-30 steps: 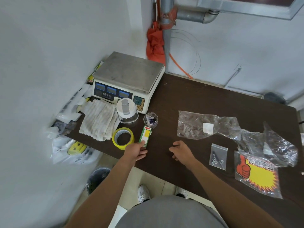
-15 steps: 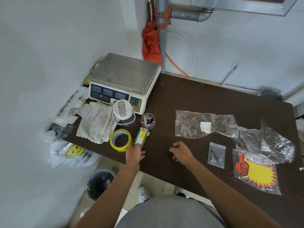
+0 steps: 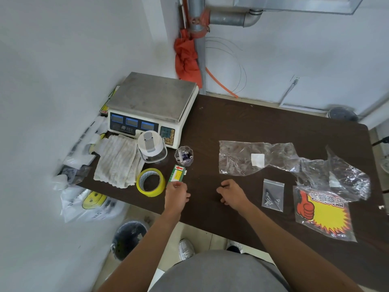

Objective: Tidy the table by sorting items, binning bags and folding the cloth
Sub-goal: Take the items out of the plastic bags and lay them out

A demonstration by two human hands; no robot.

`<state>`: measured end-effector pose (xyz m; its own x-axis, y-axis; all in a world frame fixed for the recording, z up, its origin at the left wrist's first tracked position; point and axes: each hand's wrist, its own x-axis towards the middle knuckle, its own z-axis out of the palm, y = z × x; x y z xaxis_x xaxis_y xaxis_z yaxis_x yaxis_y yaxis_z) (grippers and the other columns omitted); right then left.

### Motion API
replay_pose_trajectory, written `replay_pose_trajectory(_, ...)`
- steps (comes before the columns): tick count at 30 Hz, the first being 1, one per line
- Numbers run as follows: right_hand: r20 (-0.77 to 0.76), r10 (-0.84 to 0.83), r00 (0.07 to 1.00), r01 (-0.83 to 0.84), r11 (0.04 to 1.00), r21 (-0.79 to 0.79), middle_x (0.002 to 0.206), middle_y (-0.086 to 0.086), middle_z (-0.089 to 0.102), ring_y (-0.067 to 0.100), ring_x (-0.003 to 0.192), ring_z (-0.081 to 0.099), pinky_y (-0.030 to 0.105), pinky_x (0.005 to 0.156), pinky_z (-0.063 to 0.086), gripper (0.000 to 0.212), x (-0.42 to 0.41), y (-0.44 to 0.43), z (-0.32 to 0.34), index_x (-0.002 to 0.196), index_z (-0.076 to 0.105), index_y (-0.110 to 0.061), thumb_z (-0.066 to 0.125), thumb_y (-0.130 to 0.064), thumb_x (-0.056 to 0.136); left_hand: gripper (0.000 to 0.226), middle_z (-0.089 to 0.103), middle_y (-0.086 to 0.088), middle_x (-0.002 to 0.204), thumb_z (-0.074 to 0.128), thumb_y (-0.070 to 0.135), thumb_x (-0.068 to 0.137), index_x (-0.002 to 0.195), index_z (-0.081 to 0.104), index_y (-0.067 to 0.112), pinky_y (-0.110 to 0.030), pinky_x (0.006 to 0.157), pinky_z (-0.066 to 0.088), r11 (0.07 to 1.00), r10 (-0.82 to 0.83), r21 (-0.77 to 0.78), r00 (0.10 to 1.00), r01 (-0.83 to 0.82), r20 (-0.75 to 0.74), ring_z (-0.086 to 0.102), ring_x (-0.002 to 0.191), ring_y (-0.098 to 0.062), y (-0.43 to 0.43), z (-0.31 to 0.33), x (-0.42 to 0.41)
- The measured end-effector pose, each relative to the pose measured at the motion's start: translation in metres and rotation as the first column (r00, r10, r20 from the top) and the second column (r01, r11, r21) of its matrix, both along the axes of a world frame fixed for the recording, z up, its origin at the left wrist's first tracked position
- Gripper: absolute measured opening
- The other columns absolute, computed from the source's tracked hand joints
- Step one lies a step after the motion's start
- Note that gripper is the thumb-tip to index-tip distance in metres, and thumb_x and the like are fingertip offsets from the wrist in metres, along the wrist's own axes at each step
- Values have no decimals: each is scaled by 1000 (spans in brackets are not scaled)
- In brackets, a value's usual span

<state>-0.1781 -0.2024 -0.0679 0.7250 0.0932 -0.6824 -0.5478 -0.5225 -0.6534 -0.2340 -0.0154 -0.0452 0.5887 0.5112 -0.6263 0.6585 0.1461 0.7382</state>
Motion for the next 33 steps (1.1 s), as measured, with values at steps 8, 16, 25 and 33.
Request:
replay_pose_trajectory(8, 82, -102, 991, 111, 986, -124, 105, 4, 68, 16, 88, 66, 29, 69, 47, 61, 2, -47, 1, 148, 32, -11, 61, -28, 97, 14, 72, -3, 106, 52, 19, 103, 115, 59, 18, -38, 94, 58, 955, -292, -47, 956, 294, 33, 72, 94, -15, -51, 10, 22)
replay_pose_trajectory(16, 164, -264, 950, 304, 902, -308, 127, 19, 58, 41, 116, 58, 39, 95, 46, 53, 0, -107, 18, 141, 39, -1, 54, -27, 97, 18, 72, -5, 115, 54, 24, 103, 115, 63, 15, -38, 97, 54, 811, -571, -144, 821, 567, 17, 70, 105, -18, -118, 20, 38)
replay_pose_trajectory(25, 63, -330, 942, 335, 908, -252, 100, 15, 73, 36, 89, 71, 51, 81, 59, 71, 1, -159, -65, 116, 53, -15, 58, -69, 71, 22, 71, -5, 117, 53, 24, 102, 119, 63, 13, -38, 99, 52, 745, -655, -228, 752, 627, -75, 68, 108, -17, -147, 19, 38)
replay_pose_trajectory(33, 6, -334, 942, 332, 935, -125, 84, 13, 74, 27, 68, 71, 39, 65, 58, 43, -13, -129, -6, 119, 44, -19, 65, -41, 88, 13, 69, -4, 118, 53, 23, 102, 111, 62, 19, -39, 102, 52, 771, -627, -243, 768, 588, -130, 68, 106, -15, -143, 16, 29)
